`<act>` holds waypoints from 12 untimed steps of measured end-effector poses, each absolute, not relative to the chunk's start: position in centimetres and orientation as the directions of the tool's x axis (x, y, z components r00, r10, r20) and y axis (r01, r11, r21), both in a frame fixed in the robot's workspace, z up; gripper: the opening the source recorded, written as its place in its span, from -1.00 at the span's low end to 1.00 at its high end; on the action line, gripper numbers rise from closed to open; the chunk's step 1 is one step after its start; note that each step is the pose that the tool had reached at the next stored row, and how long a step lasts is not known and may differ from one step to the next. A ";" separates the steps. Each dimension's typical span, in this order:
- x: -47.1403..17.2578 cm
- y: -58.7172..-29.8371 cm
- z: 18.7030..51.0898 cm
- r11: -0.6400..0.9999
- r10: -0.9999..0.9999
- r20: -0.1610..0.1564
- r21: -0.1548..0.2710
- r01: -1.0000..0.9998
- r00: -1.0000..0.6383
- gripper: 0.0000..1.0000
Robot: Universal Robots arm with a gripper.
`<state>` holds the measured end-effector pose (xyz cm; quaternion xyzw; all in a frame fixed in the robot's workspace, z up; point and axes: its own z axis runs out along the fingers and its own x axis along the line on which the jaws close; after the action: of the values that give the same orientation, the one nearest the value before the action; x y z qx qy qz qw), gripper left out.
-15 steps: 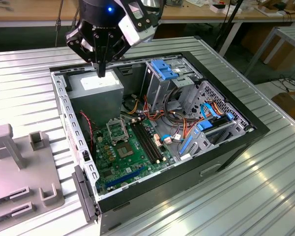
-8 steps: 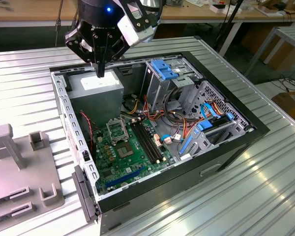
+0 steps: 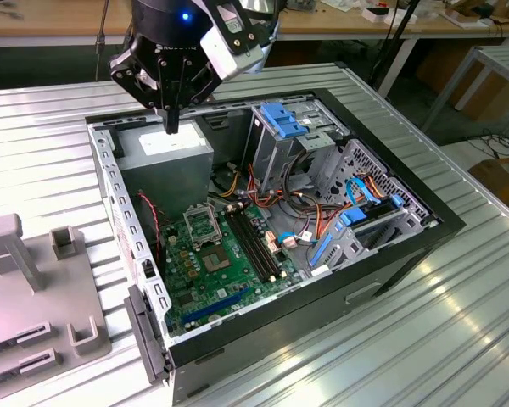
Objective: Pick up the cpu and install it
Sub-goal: 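Reach for the cpu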
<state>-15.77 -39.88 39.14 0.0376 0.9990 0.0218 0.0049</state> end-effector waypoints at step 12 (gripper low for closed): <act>-16.5 -39.9 39.1 0.996 0.075 -0.008 0.044 0.075 -0.997 -0.79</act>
<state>-16.45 -39.89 39.14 0.0376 0.9990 0.0218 0.0049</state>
